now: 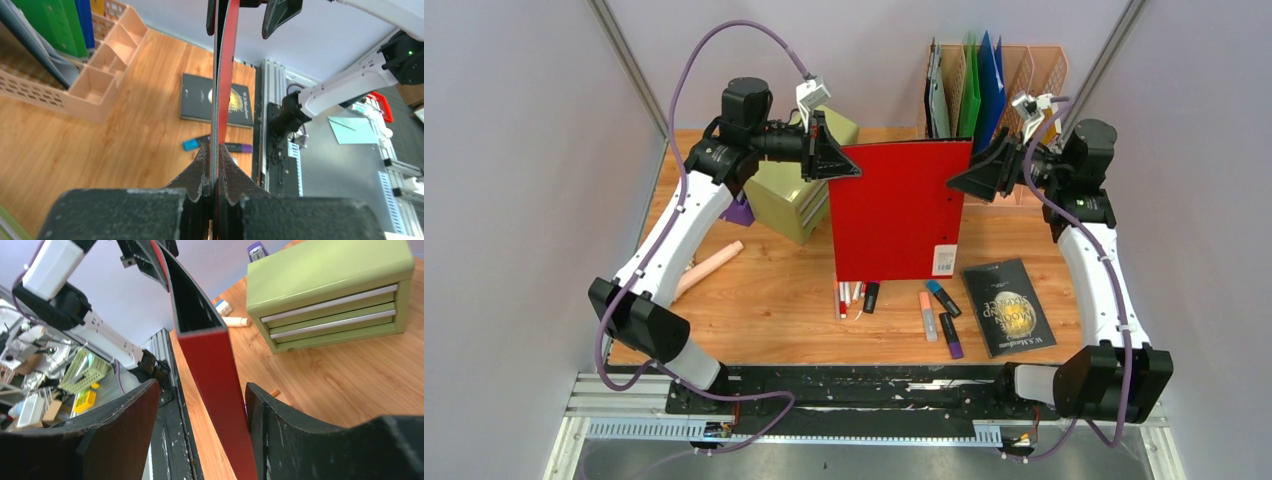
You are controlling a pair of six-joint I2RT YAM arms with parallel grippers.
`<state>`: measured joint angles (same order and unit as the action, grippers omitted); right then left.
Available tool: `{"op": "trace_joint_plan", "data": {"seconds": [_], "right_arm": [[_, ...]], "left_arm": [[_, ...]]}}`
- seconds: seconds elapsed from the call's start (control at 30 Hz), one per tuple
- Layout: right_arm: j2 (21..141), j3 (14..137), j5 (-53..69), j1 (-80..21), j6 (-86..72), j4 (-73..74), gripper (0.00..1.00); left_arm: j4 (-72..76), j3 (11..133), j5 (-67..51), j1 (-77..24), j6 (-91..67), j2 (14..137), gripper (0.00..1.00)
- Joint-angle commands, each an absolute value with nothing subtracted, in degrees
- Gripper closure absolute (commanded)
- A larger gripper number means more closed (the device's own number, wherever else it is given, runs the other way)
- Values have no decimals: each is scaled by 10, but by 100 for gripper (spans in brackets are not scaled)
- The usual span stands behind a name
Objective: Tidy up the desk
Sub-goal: Place the folder in the storage box.
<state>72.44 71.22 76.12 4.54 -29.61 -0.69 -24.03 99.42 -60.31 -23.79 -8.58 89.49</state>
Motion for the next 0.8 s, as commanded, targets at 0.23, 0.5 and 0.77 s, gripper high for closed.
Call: {"op": "trace_joint_plan", "data": {"seconds": [0.23, 0.5, 0.77], "right_arm": [[698, 710, 793, 9, 5, 184, 36], [697, 703, 765, -27, 143, 309, 40], [709, 729, 736, -33, 242, 410, 52]], "left_arm": [[-308, 1038, -659, -232, -50, 902, 100], [-298, 1057, -683, -232, -72, 920, 100], [-365, 1092, -686, -232, -19, 932, 100]]}}
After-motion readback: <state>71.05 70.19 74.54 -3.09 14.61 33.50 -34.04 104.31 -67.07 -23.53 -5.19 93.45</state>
